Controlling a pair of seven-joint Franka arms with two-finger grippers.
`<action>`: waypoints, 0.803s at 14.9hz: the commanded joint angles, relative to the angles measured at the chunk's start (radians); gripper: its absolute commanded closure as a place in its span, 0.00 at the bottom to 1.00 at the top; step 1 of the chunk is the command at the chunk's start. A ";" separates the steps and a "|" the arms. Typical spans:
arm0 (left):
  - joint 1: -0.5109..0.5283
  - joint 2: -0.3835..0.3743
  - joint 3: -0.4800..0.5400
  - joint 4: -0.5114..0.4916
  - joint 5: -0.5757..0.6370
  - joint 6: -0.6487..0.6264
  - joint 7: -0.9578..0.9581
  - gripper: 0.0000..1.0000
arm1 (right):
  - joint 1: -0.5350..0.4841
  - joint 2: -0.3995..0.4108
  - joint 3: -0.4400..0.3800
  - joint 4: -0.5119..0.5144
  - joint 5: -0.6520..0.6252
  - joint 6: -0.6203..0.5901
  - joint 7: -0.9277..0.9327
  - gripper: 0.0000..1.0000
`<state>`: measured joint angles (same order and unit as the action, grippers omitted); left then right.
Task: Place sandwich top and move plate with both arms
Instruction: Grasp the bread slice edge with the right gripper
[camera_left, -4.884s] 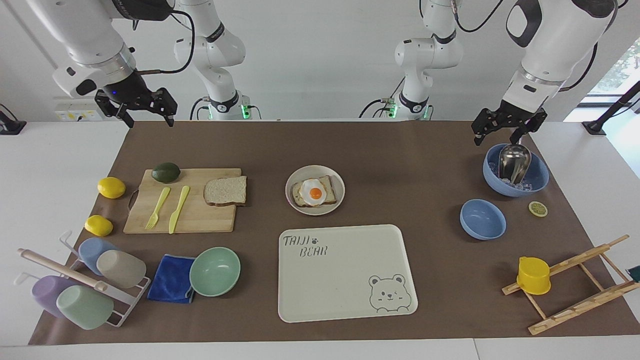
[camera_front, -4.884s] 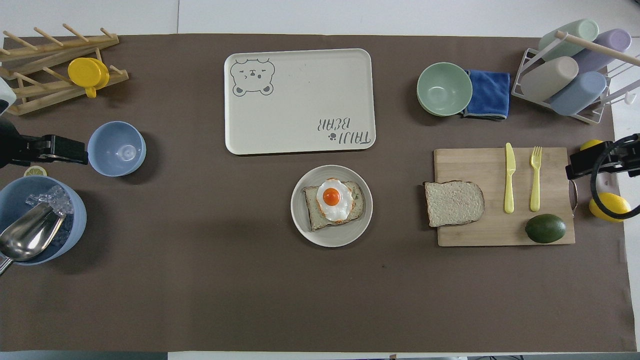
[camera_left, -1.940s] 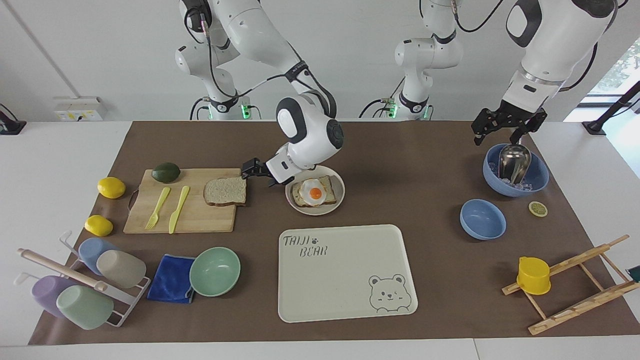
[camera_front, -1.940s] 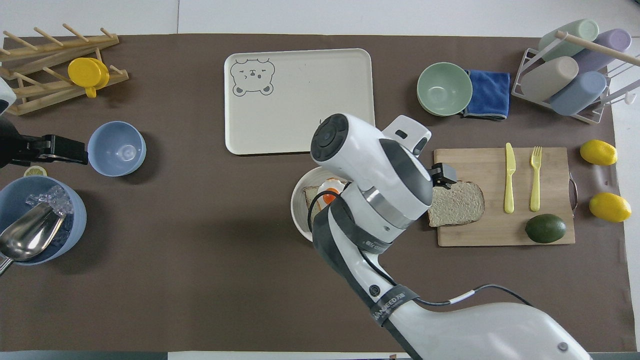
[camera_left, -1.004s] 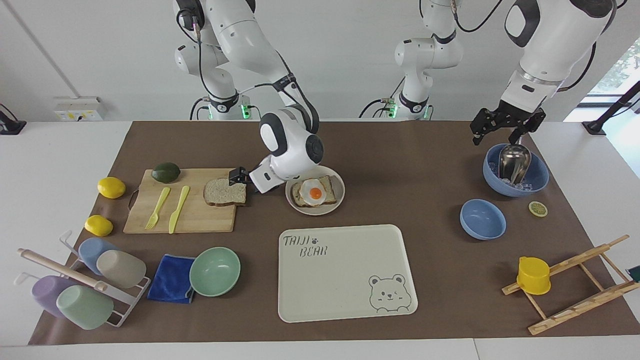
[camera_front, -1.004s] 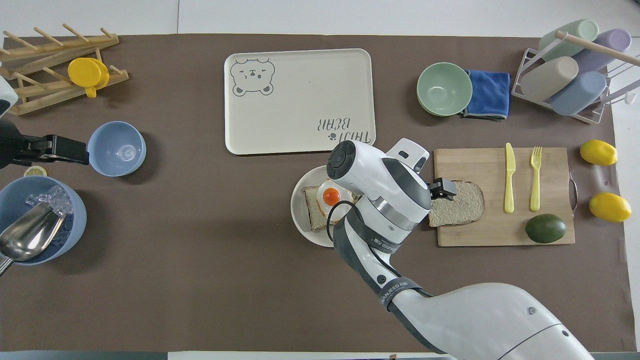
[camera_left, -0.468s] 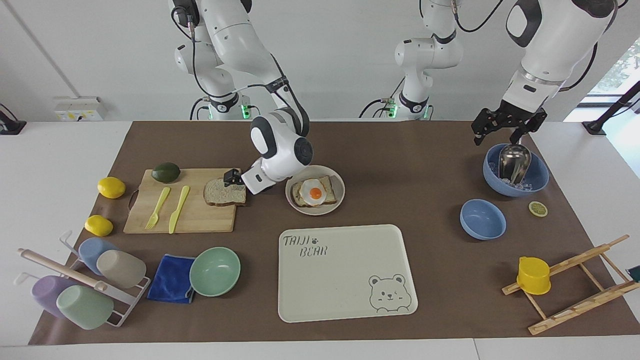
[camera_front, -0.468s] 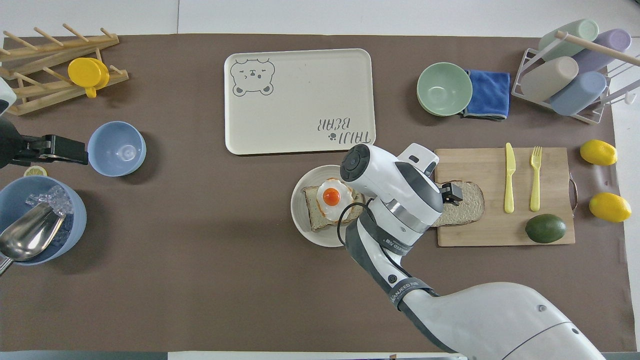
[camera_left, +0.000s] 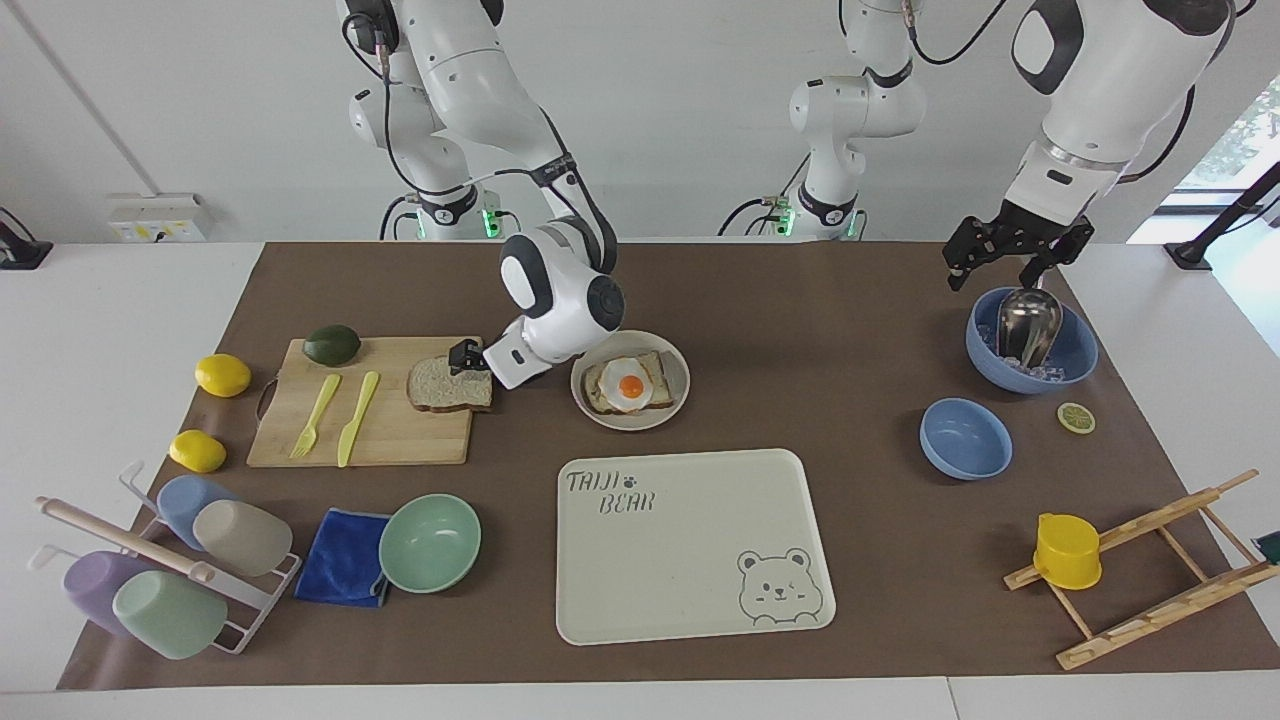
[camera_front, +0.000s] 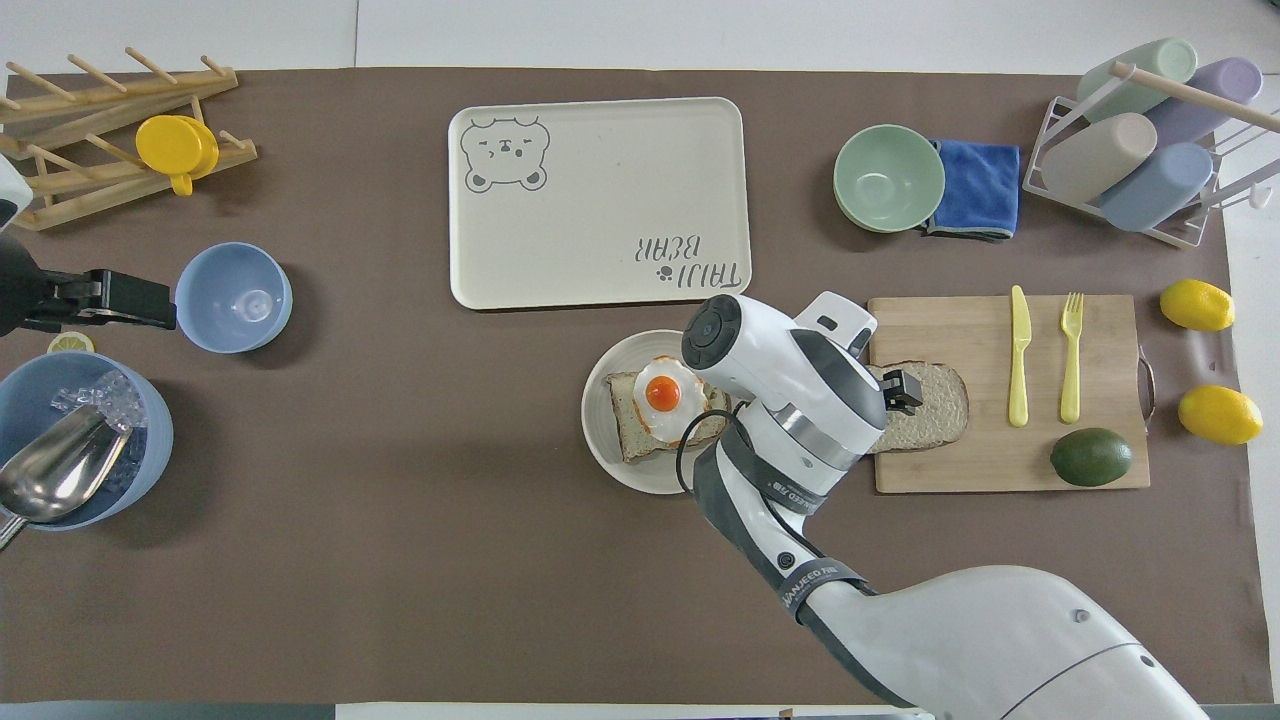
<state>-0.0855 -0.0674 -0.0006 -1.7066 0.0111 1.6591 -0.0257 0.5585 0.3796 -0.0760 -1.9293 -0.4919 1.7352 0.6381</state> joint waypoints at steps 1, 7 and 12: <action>-0.002 -0.011 -0.001 -0.001 0.020 -0.009 0.007 0.00 | -0.009 -0.033 0.009 -0.040 -0.016 0.026 0.017 0.30; 0.001 -0.011 -0.001 -0.001 0.020 -0.009 0.007 0.00 | -0.006 -0.042 0.009 -0.072 -0.016 0.049 0.043 0.34; 0.003 -0.011 -0.001 -0.001 0.020 -0.009 0.007 0.00 | 0.001 -0.041 0.009 -0.062 -0.016 0.040 0.034 0.83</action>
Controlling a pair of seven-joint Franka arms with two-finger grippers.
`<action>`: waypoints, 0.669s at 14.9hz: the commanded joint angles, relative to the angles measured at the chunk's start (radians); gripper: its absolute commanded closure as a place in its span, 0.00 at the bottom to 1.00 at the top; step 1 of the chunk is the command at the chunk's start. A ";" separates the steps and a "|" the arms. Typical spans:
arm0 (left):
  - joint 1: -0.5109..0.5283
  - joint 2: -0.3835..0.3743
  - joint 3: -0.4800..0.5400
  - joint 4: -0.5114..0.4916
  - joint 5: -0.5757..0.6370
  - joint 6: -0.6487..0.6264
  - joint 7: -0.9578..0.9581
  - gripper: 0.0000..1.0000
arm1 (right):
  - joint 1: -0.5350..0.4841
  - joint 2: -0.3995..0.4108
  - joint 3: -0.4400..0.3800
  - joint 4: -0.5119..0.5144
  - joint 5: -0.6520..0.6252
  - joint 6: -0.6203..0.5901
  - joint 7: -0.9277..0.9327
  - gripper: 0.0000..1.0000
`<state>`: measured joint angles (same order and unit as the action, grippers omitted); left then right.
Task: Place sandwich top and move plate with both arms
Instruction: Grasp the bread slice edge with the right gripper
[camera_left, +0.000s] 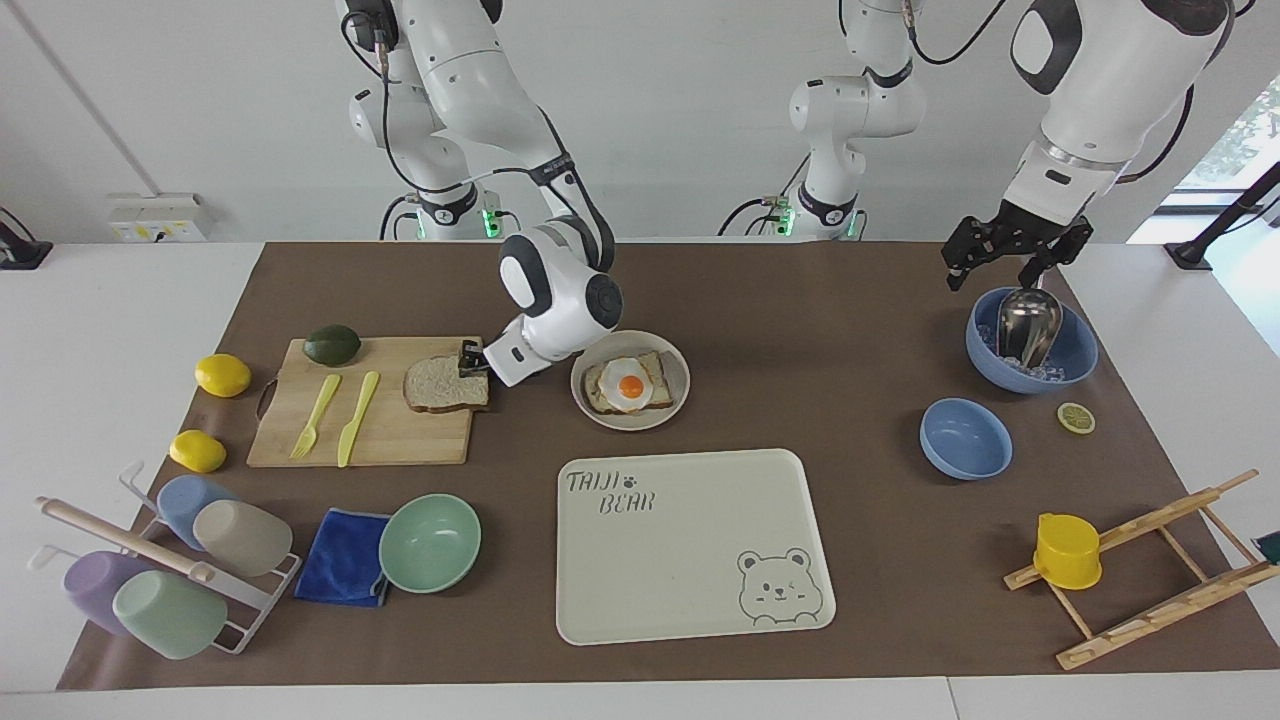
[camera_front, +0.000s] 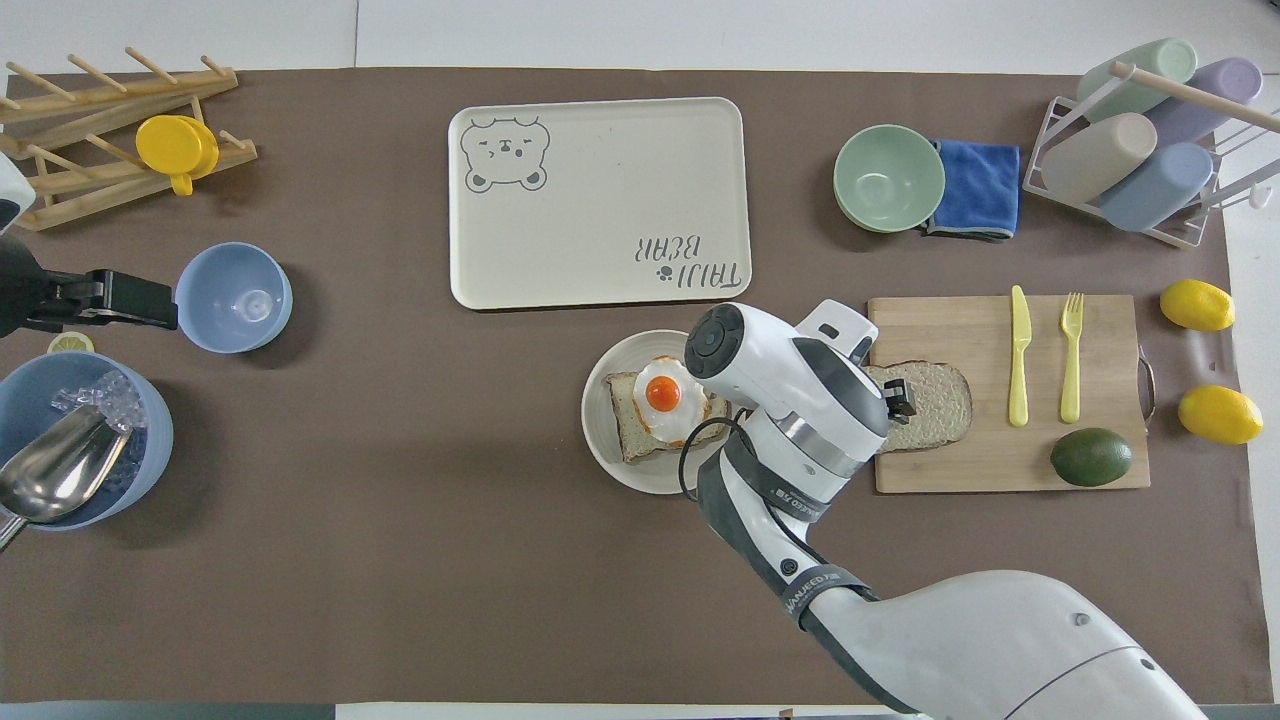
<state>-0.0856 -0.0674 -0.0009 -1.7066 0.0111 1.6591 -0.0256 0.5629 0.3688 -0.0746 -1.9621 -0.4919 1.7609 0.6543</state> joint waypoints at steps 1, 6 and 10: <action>0.003 -0.011 -0.001 -0.001 0.018 -0.009 0.007 0.00 | -0.001 -0.028 0.007 -0.011 -0.019 0.000 0.012 0.99; 0.003 -0.011 -0.001 -0.001 0.020 -0.009 0.007 0.00 | 0.040 -0.007 0.007 0.128 -0.019 -0.150 -0.024 1.00; 0.004 -0.011 -0.001 -0.001 0.020 -0.009 0.007 0.00 | 0.145 0.047 0.009 0.366 0.019 -0.404 -0.025 1.00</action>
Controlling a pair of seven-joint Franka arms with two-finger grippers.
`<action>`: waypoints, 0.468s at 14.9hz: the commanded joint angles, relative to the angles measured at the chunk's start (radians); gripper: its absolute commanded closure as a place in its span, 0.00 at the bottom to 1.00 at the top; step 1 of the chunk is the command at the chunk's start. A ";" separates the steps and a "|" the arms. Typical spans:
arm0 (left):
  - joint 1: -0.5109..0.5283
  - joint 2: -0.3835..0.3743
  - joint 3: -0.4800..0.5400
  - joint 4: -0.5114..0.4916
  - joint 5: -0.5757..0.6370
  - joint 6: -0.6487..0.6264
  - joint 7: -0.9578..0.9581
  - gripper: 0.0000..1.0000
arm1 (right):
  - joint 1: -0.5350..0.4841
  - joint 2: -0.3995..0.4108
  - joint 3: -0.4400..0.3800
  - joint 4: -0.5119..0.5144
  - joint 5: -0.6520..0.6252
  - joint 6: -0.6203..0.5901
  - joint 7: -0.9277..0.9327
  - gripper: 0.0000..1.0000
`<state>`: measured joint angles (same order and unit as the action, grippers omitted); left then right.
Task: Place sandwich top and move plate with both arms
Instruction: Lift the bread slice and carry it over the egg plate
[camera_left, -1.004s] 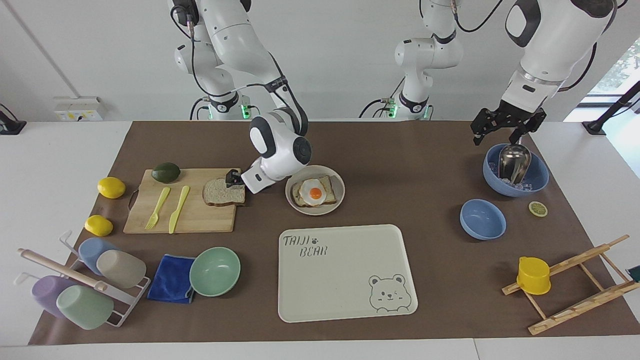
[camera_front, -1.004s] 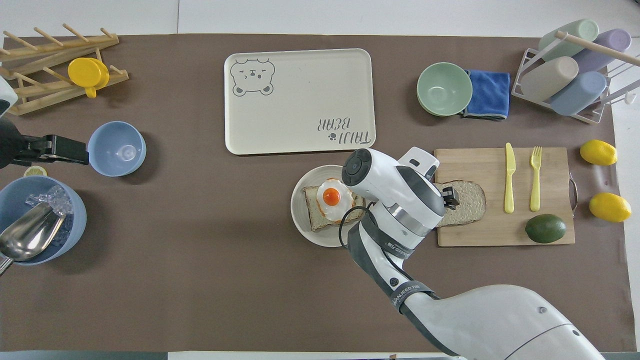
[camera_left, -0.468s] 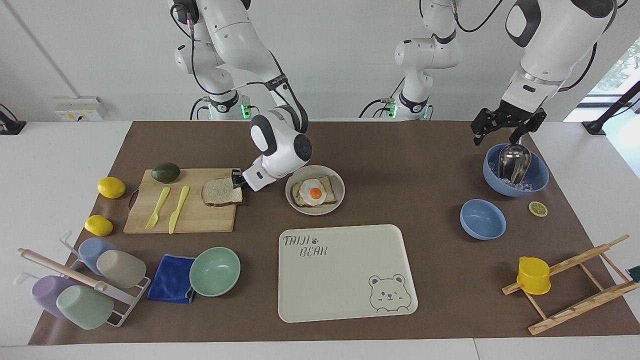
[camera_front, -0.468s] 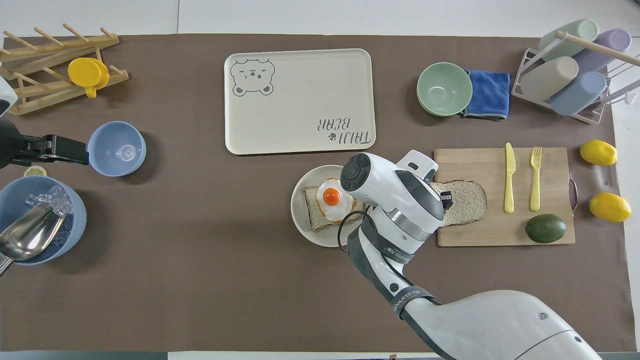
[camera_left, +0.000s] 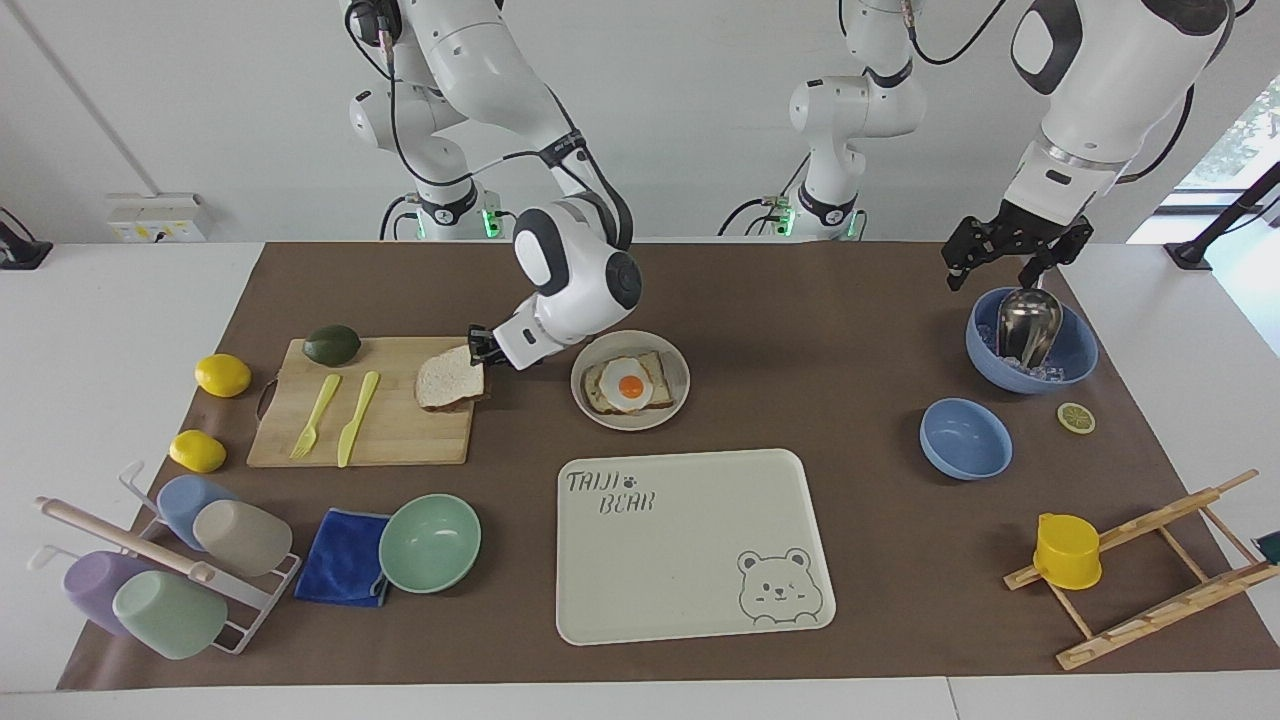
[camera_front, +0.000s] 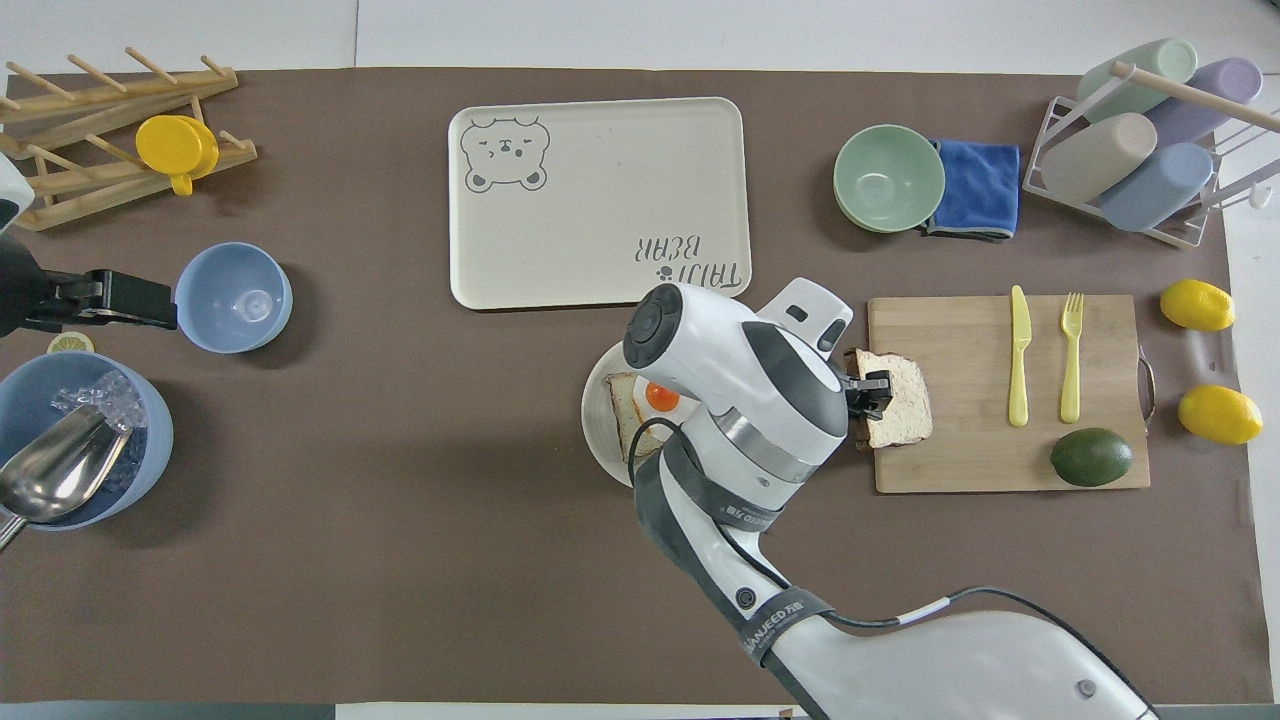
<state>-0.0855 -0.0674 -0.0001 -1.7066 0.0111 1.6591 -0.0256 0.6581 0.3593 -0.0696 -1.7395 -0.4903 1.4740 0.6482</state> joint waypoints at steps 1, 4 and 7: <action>0.006 -0.011 -0.001 -0.001 0.020 -0.009 0.007 0.00 | 0.073 0.058 0.004 0.179 0.021 -0.154 -0.021 1.00; 0.006 -0.011 -0.001 -0.001 0.018 -0.009 0.006 0.00 | 0.109 0.076 0.025 0.256 0.032 -0.217 -0.021 1.00; 0.007 -0.011 -0.001 -0.001 0.020 -0.010 0.006 0.00 | 0.139 0.110 0.054 0.331 0.070 -0.184 -0.018 1.00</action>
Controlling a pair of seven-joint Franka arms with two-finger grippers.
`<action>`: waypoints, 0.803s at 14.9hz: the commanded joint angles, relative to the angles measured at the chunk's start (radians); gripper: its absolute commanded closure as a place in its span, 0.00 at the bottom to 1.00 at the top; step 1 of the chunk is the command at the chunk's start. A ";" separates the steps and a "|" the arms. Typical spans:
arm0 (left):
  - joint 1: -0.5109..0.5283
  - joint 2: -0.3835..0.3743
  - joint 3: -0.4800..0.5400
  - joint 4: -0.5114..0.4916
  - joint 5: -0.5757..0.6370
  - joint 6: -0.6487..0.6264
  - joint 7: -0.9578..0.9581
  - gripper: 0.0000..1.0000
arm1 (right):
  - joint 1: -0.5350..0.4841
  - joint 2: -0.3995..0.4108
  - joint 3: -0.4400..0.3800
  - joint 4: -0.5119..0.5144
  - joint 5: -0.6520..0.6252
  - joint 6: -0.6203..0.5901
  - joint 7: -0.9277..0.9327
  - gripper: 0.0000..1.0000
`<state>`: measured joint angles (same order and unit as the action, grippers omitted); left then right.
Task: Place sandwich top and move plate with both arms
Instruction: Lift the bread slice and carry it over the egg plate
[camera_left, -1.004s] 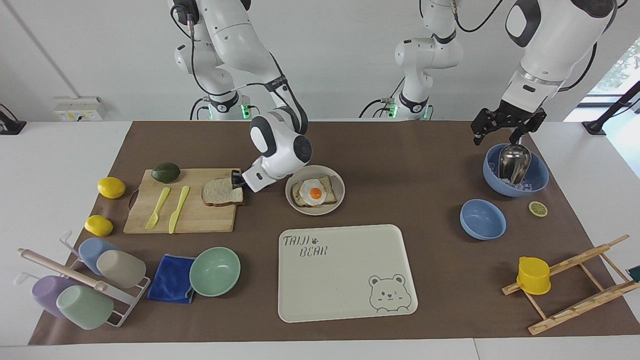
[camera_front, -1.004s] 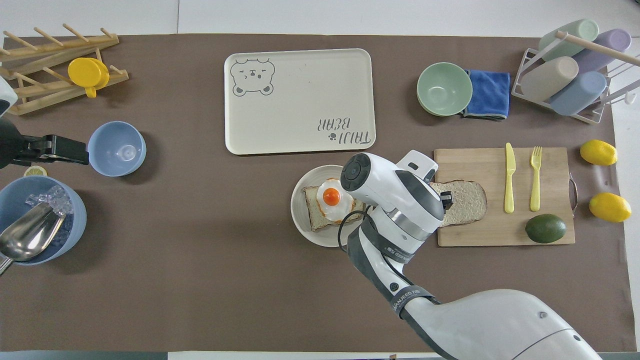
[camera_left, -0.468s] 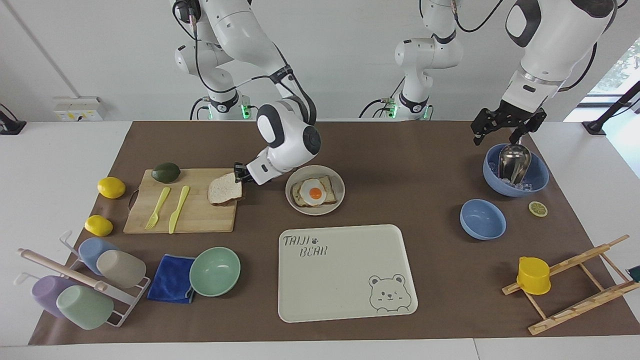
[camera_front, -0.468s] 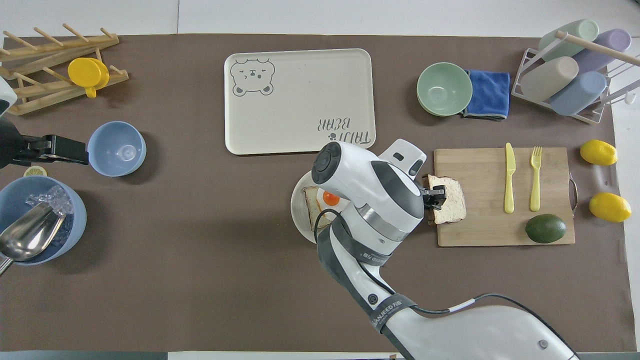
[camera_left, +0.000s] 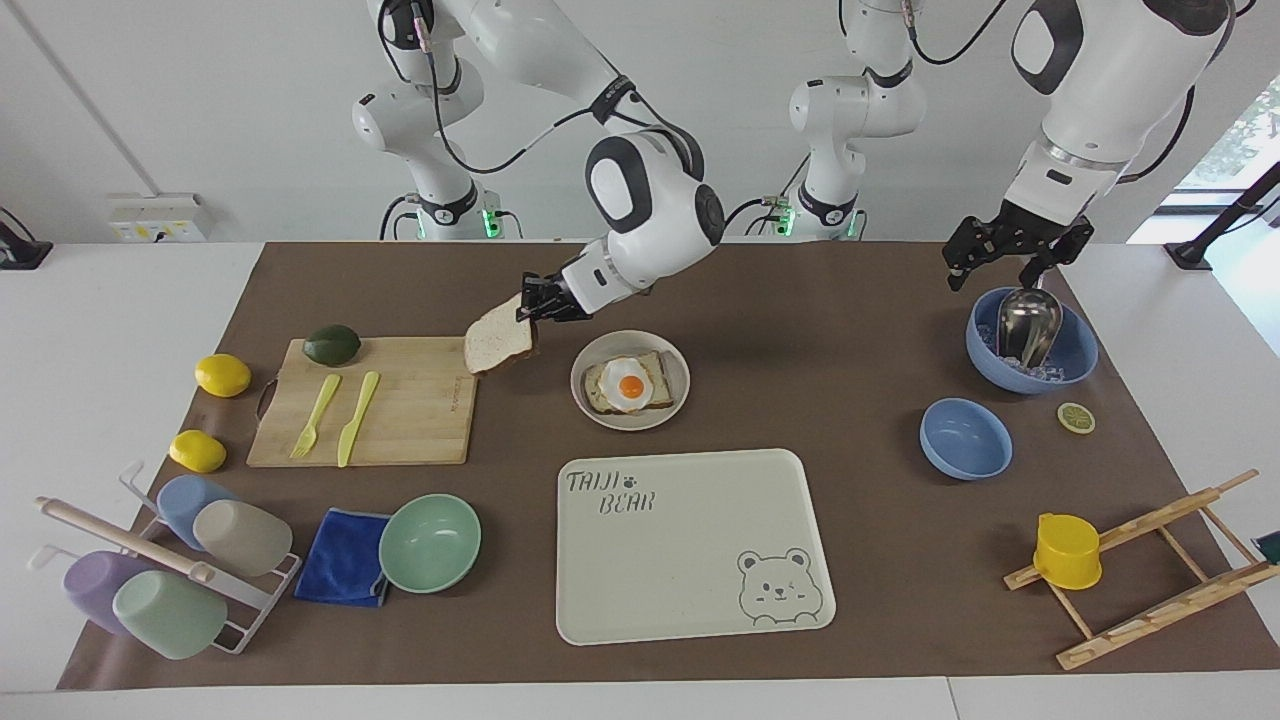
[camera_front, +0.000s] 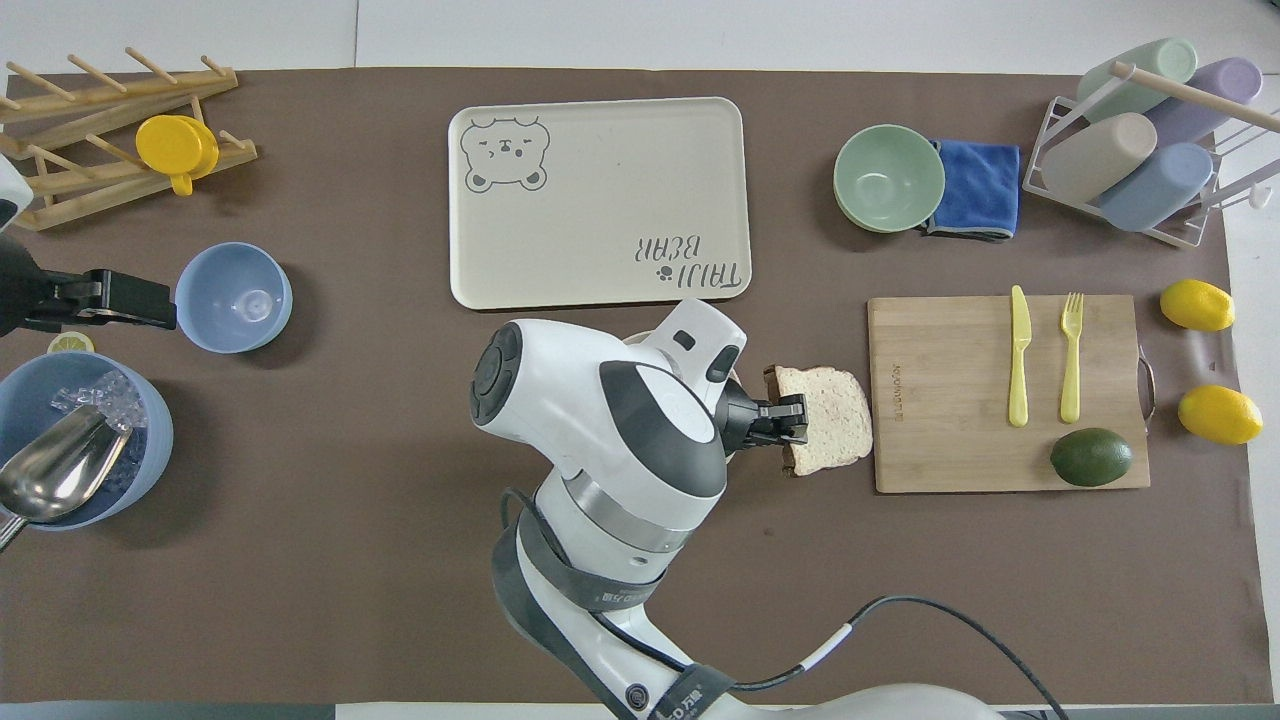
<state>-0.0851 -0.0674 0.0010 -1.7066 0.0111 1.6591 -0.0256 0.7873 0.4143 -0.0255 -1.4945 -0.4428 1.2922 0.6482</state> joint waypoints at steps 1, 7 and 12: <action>0.007 -0.011 -0.003 -0.001 0.018 -0.009 0.007 0.00 | 0.010 0.055 0.010 0.086 0.033 0.036 -0.018 1.00; 0.033 -0.011 0.001 -0.001 0.020 -0.012 0.007 0.00 | 0.033 0.067 0.004 0.097 0.078 0.117 -0.001 1.00; 0.061 -0.011 0.001 -0.002 0.018 -0.012 0.007 0.00 | 0.062 0.169 0.002 0.257 0.023 0.027 -0.001 1.00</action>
<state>-0.0388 -0.0674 0.0080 -1.7066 0.0117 1.6587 -0.0256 0.8330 0.5325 -0.0210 -1.3307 -0.3905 1.3736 0.6500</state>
